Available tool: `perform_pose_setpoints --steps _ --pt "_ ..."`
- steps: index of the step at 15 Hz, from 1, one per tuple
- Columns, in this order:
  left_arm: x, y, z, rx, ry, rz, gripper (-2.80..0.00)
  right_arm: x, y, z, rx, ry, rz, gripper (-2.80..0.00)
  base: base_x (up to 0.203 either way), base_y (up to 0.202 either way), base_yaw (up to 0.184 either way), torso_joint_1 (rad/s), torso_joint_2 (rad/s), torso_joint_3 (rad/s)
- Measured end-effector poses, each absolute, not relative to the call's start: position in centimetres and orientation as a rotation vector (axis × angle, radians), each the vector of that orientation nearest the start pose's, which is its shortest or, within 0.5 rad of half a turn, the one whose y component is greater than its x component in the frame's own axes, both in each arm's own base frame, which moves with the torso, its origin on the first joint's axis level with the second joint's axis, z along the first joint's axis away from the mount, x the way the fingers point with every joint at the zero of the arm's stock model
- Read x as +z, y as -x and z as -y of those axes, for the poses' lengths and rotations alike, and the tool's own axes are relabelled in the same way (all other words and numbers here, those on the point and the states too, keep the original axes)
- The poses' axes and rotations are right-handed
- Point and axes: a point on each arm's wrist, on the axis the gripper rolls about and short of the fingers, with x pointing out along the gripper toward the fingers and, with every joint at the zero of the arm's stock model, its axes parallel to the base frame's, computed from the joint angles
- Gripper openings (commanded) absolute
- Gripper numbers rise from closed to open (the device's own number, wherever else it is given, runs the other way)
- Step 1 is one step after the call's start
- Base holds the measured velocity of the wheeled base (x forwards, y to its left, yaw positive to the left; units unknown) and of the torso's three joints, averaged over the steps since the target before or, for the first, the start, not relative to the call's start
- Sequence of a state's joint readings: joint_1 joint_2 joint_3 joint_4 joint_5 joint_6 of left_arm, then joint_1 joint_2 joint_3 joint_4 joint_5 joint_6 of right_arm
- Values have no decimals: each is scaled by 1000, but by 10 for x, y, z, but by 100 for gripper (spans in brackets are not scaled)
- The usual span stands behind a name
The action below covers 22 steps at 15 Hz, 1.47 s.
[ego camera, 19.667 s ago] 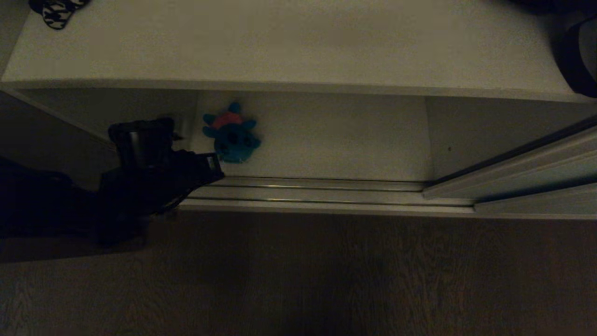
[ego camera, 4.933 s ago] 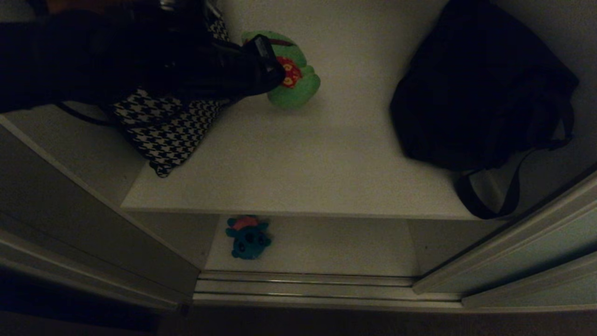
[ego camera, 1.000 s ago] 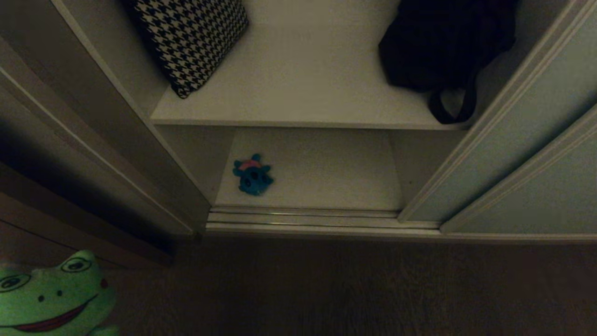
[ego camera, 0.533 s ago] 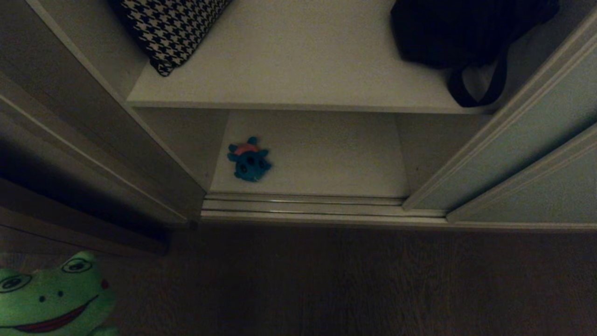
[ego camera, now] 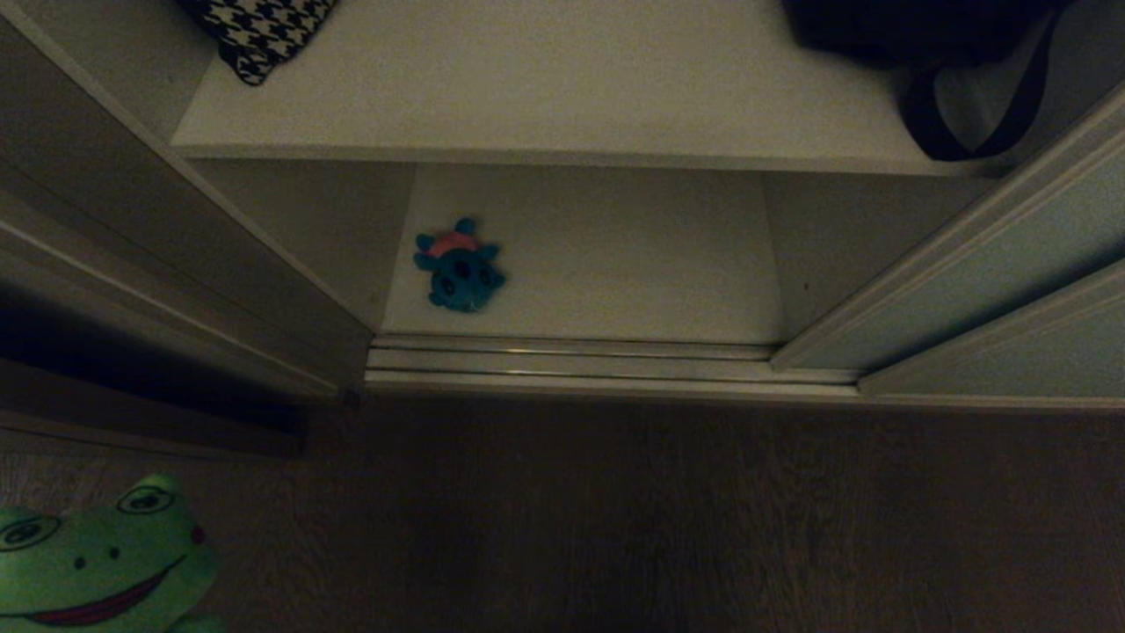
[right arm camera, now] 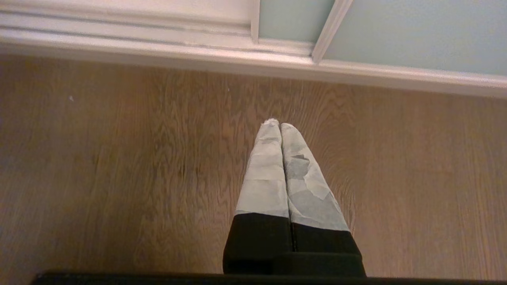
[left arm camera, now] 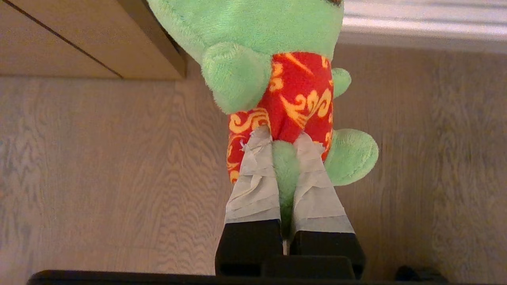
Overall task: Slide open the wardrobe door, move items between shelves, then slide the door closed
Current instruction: Place the green doll on the lower shelf
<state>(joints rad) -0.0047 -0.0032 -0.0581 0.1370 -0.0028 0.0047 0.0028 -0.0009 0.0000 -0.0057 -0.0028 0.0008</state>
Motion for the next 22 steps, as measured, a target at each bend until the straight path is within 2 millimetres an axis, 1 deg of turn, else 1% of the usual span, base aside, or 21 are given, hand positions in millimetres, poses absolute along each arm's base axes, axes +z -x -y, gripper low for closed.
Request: perform_pose_setpoints --steps 9,16,19,21,22 --pt "77 28 0 -7 -3 -75 -280 76 23 0 0 0 6 -280 0 0 0 2 3 -197" --pt "78 27 0 0 -14 -56 -280 76 23 0 0 0 6 -280 0 0 0 2 1 -35" --pt "96 32 0 -25 -19 -42 -280 76 23 0 0 0 6 -280 0 0 0 0 0 0" --pt "110 30 1 -78 -10 -107 -280 76 23 0 0 0 6 -280 0 0 0 0 0 0" --pt "121 25 2 -101 4 -147 -280 76 23 0 0 0 6 -280 0 0 0 0 0 0"
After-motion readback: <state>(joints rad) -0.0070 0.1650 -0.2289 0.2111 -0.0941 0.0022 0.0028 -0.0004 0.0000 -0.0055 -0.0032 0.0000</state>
